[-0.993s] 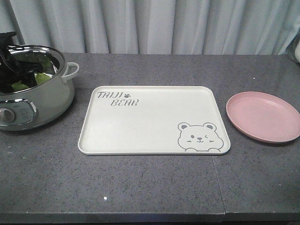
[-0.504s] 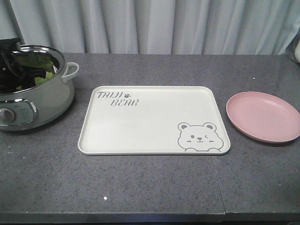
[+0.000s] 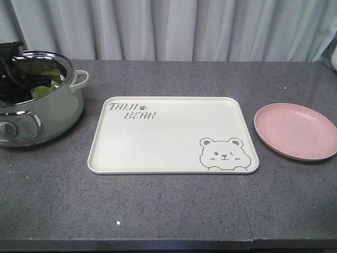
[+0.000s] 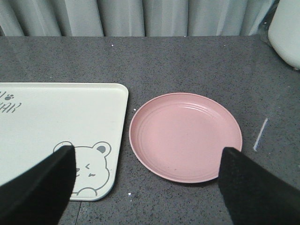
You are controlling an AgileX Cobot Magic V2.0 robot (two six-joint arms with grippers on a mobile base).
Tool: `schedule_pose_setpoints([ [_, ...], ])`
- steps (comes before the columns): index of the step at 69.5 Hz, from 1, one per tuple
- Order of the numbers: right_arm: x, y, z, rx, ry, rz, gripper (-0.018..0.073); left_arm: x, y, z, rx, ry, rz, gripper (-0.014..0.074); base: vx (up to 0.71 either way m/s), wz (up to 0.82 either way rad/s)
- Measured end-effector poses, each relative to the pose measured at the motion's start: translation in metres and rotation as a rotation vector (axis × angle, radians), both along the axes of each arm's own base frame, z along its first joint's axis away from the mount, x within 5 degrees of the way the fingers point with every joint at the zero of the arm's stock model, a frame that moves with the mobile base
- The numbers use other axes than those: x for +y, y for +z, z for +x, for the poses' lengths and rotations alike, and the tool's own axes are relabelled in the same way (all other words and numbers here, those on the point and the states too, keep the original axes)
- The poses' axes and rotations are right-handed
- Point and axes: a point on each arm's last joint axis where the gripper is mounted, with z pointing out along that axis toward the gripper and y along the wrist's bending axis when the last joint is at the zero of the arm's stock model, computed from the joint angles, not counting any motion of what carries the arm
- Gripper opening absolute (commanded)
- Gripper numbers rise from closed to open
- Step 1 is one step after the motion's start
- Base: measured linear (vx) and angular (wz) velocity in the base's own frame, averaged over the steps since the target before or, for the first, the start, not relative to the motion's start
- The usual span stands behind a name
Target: Transfer vegetables to tray and serve
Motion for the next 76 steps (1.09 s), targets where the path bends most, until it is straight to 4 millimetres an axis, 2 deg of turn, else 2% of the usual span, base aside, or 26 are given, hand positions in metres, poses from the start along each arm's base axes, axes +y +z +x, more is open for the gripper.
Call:
schedule_pose_setpoints([
  [21,0.000,0.000,0.000,-0.001,0.008,-0.016,0.0592,-0.001,0.057,-0.007,-0.156,-0.001,0.017,-0.0008,0.00,0.00],
  [52,0.001,0.000,0.001,-0.006,0.014,-0.003,0.0592,-0.004,0.106,-0.031,-0.264,-0.003,0.022,-0.0008,0.00,0.00],
  [60,0.005,-0.002,0.011,0.004,0.050,0.034,0.0592,-0.006,0.119,-0.039,-0.296,-0.005,0.009,-0.0008,0.00,0.00],
  [76,0.022,-0.013,0.046,0.007,0.189,0.176,0.0592,-0.012,0.136,-0.050,-0.341,-0.015,-0.041,-0.0008,0.00,0.00],
])
